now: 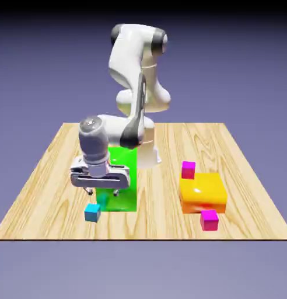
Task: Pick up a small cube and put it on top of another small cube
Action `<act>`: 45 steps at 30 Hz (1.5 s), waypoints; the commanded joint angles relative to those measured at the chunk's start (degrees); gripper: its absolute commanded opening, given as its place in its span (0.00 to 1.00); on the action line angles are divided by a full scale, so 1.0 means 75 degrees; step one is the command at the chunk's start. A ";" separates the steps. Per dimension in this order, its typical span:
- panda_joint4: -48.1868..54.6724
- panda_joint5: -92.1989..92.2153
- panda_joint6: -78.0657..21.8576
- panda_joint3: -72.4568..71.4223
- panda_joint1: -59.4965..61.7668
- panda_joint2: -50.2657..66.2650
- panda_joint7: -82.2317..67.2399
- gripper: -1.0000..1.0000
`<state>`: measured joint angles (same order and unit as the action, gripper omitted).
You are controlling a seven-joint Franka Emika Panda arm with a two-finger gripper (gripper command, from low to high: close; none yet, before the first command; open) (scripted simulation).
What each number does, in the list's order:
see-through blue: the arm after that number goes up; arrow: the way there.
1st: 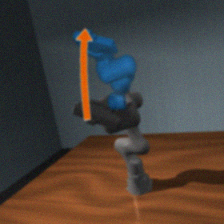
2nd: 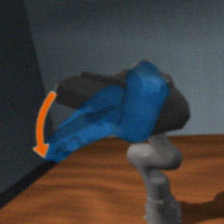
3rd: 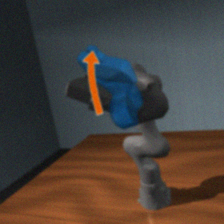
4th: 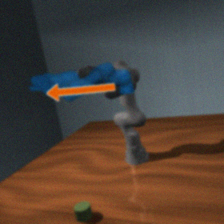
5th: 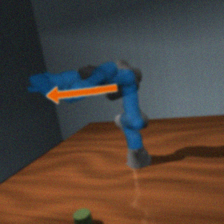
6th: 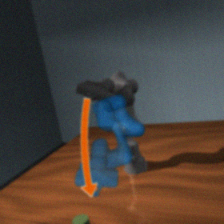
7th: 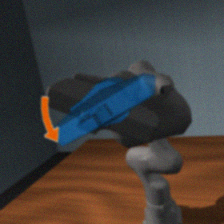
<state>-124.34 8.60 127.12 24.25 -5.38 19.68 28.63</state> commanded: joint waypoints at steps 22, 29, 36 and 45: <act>0.0138 -0.0467 -0.1624 -0.0787 -0.0770 0.0136 -0.0830 0.00; -0.1121 -0.1392 -0.1839 -0.2725 -0.1556 -0.1735 -0.1335 0.00; -0.2379 -0.2316 -0.2054 -0.4663 -0.2342 -0.3606 -0.1840 0.00; -0.3667 -0.3237 -0.1183 -0.5712 -0.2650 -0.4204 -0.1833 0.00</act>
<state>-151.84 -15.51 118.21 -18.58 -25.26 -11.85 14.80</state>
